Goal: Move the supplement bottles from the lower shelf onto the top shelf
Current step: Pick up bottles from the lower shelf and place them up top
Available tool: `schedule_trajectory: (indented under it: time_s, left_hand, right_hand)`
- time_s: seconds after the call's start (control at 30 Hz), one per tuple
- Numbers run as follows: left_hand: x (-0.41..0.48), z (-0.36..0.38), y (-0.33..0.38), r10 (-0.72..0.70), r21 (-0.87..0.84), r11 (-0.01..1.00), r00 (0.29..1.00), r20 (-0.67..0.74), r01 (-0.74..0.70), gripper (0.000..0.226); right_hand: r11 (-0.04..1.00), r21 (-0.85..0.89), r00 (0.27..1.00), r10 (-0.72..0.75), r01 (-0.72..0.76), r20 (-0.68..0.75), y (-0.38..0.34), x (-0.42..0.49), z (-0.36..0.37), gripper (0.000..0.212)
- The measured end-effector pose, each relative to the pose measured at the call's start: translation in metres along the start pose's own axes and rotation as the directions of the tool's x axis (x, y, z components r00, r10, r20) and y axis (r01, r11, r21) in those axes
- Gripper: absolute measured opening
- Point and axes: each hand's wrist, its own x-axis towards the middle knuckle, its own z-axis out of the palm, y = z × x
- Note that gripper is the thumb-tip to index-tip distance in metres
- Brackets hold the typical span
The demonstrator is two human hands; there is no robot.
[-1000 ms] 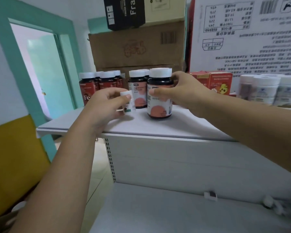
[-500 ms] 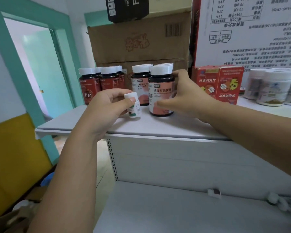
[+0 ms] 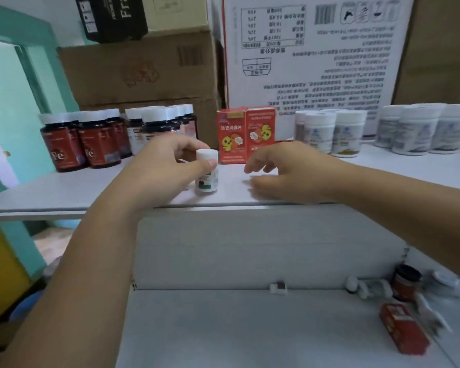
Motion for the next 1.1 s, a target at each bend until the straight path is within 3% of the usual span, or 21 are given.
schedule_trajectory:
  time_s: [0.23,0.5,0.83,1.1]
  left_hand:
    - [0.014,0.126,0.095,0.078,-0.091,0.994,0.989,0.125,-0.067,0.007]
    - [0.015,0.307,0.236,0.205,-0.175,0.972,0.936,0.286,-0.159,0.006]
    - [0.040,0.492,0.415,0.406,-0.177,0.912,0.758,0.511,-0.369,0.014]
    - [0.080,0.632,0.532,0.422,-0.183,0.889,0.594,0.685,-0.420,0.023]
  right_hand:
    - [0.987,-0.070,0.986,0.141,-0.147,-0.091,0.112,-0.100,-0.058,0.030]
    - [0.914,-0.117,0.911,0.363,-0.389,-0.196,0.260,-0.248,-0.138,0.033]
    - [0.747,-0.144,0.748,0.591,-0.649,-0.303,0.404,-0.392,-0.225,0.037]
    - [0.655,-0.173,0.667,0.655,-0.735,-0.354,0.532,-0.461,-0.285,0.038]
